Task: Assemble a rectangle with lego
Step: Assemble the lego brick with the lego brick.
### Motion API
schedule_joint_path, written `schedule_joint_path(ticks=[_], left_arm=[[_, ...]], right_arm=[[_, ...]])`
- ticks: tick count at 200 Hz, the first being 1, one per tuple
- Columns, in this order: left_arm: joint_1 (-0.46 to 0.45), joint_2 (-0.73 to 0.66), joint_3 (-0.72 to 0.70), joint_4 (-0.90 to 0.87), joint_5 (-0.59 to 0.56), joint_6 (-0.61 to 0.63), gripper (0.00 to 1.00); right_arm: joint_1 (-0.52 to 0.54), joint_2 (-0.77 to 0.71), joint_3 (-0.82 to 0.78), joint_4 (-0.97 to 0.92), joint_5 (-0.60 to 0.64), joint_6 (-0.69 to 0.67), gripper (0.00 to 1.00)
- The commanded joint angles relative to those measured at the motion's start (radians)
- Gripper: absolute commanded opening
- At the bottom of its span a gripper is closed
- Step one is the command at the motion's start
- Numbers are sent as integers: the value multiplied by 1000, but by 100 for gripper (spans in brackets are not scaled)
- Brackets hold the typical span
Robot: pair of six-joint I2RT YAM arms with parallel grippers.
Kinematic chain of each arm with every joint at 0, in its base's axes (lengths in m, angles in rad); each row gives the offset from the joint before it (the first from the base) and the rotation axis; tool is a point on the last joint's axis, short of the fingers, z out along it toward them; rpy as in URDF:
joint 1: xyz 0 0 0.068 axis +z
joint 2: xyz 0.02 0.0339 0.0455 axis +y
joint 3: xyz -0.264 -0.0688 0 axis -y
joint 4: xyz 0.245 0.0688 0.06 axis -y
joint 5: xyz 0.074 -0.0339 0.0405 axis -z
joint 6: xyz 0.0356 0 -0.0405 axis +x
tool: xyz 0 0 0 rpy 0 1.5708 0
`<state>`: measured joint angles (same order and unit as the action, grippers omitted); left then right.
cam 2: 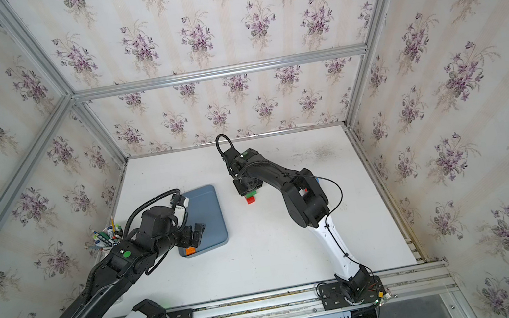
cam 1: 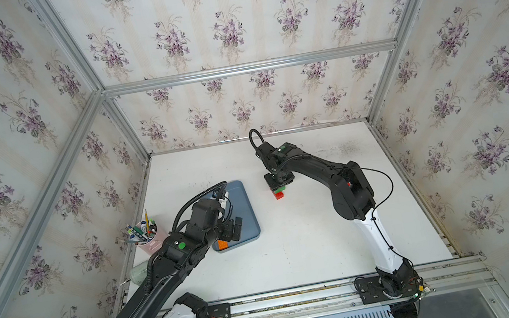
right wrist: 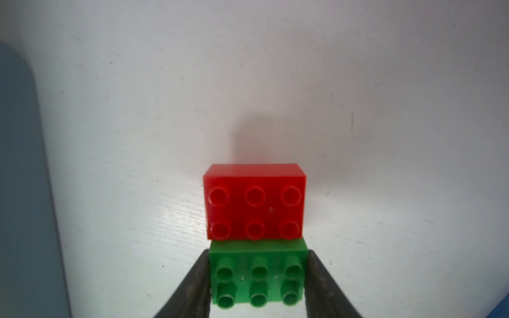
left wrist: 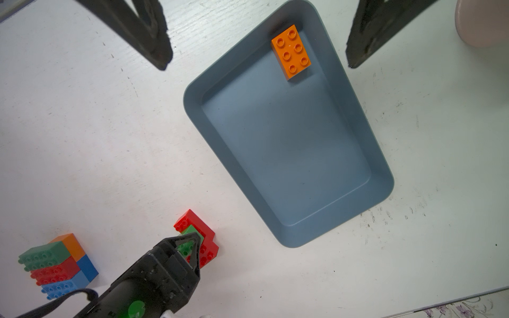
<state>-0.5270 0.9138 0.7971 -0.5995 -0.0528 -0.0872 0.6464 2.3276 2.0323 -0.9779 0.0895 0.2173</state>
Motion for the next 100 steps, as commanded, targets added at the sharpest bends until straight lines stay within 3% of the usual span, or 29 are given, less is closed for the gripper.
schedule_joint_path(ticks=[1, 100], left_arm=[[1, -1, -4, 17, -10, 11, 100], [1, 1, -3, 15, -13, 11, 100]], right_arm=[[1, 14, 15, -23, 9, 2, 48], [4, 49, 14, -31, 19, -10, 47]])
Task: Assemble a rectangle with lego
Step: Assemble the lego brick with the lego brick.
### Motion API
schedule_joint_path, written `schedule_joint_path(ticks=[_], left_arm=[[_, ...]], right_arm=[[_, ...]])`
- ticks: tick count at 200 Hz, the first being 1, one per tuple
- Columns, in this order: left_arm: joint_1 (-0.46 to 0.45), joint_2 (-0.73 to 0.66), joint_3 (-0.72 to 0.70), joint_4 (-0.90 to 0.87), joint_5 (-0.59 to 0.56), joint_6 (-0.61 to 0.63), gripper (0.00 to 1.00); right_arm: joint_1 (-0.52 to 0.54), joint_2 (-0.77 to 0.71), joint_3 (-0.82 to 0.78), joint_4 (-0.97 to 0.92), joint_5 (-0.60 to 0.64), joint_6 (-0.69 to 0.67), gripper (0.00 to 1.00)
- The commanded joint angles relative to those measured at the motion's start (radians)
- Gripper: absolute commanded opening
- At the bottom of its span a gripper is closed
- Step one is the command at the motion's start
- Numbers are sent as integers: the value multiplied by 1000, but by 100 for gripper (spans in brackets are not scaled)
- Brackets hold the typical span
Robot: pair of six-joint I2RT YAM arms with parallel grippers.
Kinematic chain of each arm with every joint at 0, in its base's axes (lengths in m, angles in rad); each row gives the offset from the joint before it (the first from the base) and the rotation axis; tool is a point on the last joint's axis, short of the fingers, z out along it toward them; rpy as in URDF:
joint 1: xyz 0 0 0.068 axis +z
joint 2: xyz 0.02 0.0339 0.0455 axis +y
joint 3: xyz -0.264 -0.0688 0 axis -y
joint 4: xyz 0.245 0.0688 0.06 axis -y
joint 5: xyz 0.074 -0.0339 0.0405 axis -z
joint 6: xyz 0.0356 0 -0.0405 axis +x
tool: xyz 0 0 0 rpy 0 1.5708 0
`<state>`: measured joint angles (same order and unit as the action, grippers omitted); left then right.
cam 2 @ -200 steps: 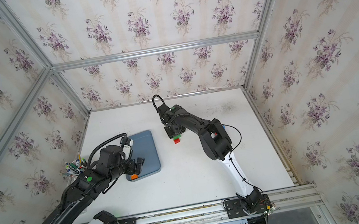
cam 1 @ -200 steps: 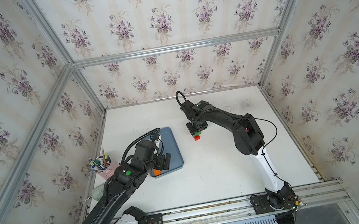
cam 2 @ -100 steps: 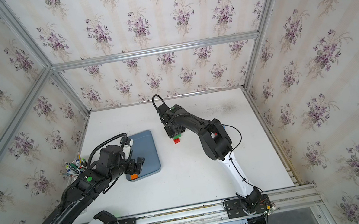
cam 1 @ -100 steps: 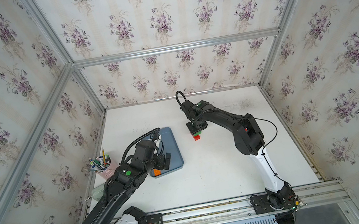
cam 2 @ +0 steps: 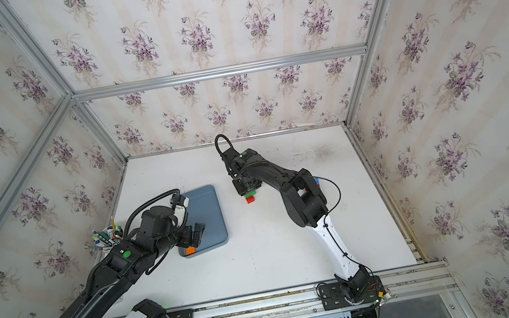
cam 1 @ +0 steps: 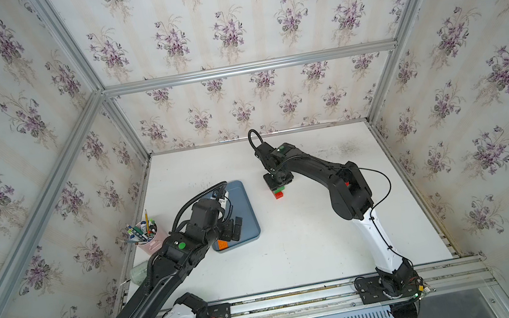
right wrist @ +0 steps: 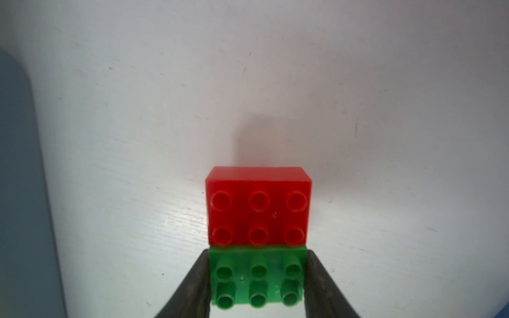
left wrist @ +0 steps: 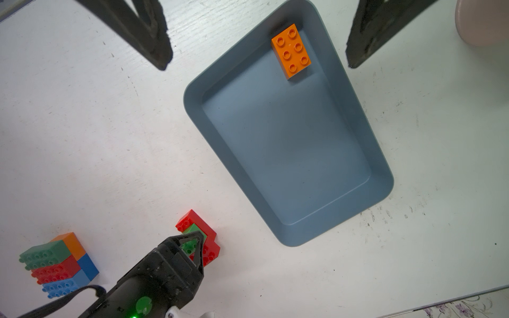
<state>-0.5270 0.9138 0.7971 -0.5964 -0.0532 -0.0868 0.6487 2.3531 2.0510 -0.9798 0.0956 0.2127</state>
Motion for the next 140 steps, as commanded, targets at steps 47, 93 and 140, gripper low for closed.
schedule_joint_path(ticks=[47, 93, 140], left_arm=[[1, -1, -3, 11, -16, 12, 100], [1, -4, -5, 9, -21, 13, 100], [1, -4, -6, 8, -19, 12, 100]], right_arm=[[2, 33, -10, -32, 31, -9, 47], [3, 28, -17, -27, 38, -8, 48], [3, -13, -20, -23, 72, -34, 62]])
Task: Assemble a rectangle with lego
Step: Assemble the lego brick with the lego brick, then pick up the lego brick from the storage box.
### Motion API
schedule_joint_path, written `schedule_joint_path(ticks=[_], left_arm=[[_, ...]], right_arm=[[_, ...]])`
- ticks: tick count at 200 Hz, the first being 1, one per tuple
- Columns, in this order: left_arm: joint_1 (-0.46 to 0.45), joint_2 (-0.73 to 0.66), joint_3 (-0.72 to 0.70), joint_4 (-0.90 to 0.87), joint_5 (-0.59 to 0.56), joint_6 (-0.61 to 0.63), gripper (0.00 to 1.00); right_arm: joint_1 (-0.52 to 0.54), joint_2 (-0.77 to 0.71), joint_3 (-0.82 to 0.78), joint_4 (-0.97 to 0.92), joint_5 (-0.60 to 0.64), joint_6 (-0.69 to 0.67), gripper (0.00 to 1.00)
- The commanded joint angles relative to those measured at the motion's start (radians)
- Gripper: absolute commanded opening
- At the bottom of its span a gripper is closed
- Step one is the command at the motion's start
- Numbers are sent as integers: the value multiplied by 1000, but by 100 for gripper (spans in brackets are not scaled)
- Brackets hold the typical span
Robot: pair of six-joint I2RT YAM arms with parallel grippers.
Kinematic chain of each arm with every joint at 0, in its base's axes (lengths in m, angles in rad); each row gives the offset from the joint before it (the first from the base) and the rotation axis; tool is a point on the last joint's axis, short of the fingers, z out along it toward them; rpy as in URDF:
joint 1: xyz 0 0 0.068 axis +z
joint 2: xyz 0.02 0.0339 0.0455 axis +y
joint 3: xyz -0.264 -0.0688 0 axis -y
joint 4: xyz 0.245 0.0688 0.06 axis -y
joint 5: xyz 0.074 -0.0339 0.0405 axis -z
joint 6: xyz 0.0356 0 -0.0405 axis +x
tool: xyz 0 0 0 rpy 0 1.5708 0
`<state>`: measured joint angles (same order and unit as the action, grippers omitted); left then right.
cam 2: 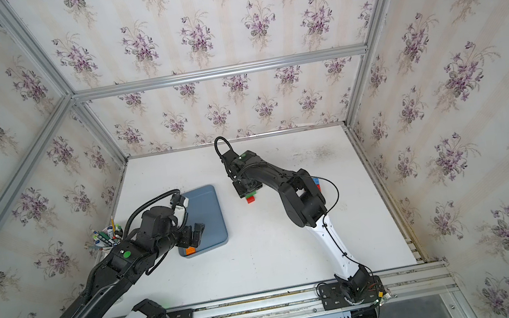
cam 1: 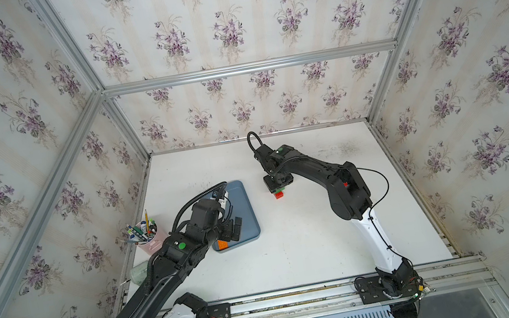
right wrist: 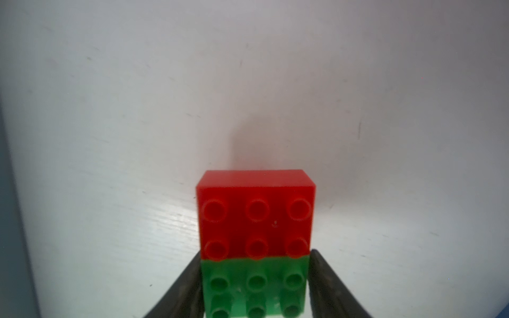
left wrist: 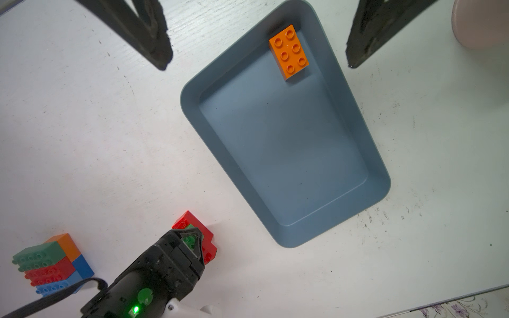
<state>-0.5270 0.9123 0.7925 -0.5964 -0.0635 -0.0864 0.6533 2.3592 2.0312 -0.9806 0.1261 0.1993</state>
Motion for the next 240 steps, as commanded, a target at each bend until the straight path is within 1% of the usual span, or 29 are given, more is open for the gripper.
schedule_joint_path(ticks=[1, 16, 44, 73, 93, 107, 119, 144, 158, 184, 193, 210, 218, 240], left_arm=[[1, -3, -2, 8, -9, 12, 100], [2, -4, -2, 9, -9, 10, 100], [1, -9, -3, 3, -12, 10, 100], [1, -27, 0, -8, -57, -7, 100], [5, -58, 14, -29, -98, -46, 100], [23, -79, 26, -57, -117, -102, 100], [64, -90, 39, -95, -117, -167, 100], [197, -80, 99, -247, -95, -327, 100], [238, -69, 139, -327, -66, -367, 100], [251, -113, 179, -400, 53, -347, 100], [251, -140, 186, -433, 62, -351, 100], [250, -141, 208, -518, 60, -356, 100], [250, -145, 203, -533, 60, -362, 100], [249, -177, 189, -532, 55, -378, 100]], right_arm=[[-1, -20, -1, -22, 41, -21, 63], [-2, -35, -1, -17, 46, -26, 68], [-1, -75, -2, -1, 52, -31, 73], [-1, -125, 11, 2, 27, -16, 72], [9, -174, 12, 13, -43, -9, 69], [39, -216, -2, 45, -87, -46, 67], [76, -249, -20, 82, -121, -101, 65], [164, -298, -89, 169, -206, -225, 64], [207, -314, -140, 220, -266, -298, 64], [240, -301, -171, 285, -415, -374, 63], [250, -306, -194, 321, -461, -419, 63], [269, -293, -203, 357, -508, -527, 65], [276, -280, -200, 359, -535, -601, 65], [297, -231, -188, 366, -528, -761, 68]])
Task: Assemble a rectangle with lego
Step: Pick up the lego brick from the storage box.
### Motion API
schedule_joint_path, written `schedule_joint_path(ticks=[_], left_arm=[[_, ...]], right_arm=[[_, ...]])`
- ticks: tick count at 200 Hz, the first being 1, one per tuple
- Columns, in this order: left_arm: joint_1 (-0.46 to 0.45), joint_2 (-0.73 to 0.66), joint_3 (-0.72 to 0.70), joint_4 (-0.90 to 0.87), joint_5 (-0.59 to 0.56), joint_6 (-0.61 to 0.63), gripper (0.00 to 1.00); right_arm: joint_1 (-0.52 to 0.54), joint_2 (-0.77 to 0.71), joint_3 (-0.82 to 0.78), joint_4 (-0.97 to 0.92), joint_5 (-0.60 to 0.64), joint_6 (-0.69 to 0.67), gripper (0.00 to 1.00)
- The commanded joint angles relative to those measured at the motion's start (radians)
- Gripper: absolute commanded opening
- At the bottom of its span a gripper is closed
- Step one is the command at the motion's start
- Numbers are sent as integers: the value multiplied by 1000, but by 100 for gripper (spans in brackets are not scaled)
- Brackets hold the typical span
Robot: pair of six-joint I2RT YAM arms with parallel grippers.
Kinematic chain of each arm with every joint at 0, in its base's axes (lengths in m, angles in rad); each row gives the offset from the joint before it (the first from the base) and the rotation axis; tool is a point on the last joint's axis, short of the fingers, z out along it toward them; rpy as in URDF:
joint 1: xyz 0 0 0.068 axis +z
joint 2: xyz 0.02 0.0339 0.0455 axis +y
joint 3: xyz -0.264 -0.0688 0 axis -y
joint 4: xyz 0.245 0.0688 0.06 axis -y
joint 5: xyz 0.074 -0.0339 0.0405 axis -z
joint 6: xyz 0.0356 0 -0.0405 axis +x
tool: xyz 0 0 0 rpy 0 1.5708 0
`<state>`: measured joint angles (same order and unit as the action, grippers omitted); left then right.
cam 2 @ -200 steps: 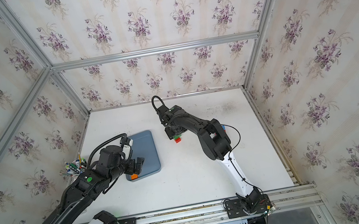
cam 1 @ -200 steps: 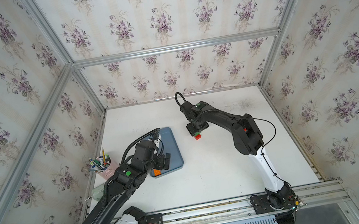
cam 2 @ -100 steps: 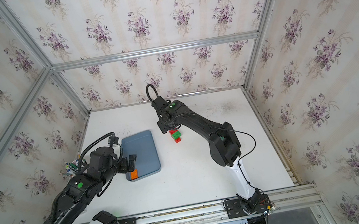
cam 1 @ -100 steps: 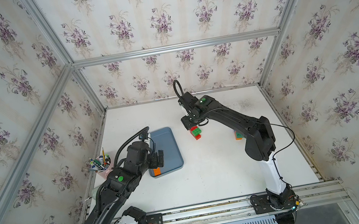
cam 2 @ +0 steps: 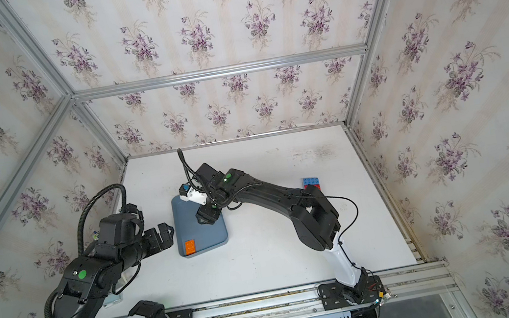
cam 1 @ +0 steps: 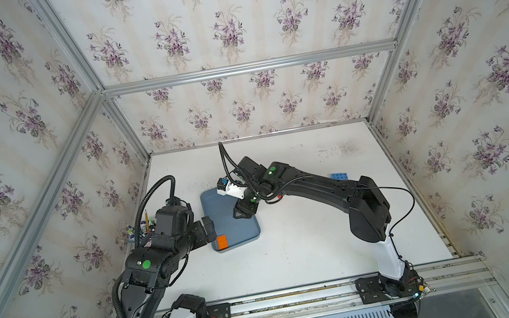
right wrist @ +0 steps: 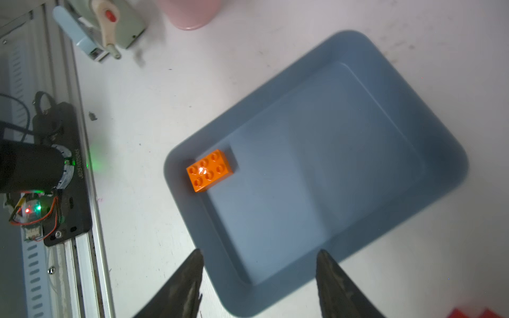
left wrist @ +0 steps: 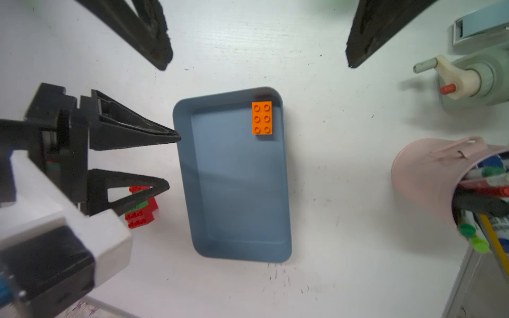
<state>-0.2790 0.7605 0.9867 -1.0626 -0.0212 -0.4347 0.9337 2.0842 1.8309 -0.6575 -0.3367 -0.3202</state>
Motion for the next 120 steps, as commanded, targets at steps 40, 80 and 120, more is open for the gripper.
schedule_joint_path(ticks=[40, 80, 120], left_arm=[[0, -81, 4, -107, -41, -29, 100], [-8, -126, 4, -111, -57, -38, 100], [-12, -132, 6, -102, -57, -39, 100]], right_arm=[[56, 134, 50, 50, -84, -333, 69], [94, 185, 74, 45, -77, -415, 72], [108, 241, 132, 23, -81, -436, 72]])
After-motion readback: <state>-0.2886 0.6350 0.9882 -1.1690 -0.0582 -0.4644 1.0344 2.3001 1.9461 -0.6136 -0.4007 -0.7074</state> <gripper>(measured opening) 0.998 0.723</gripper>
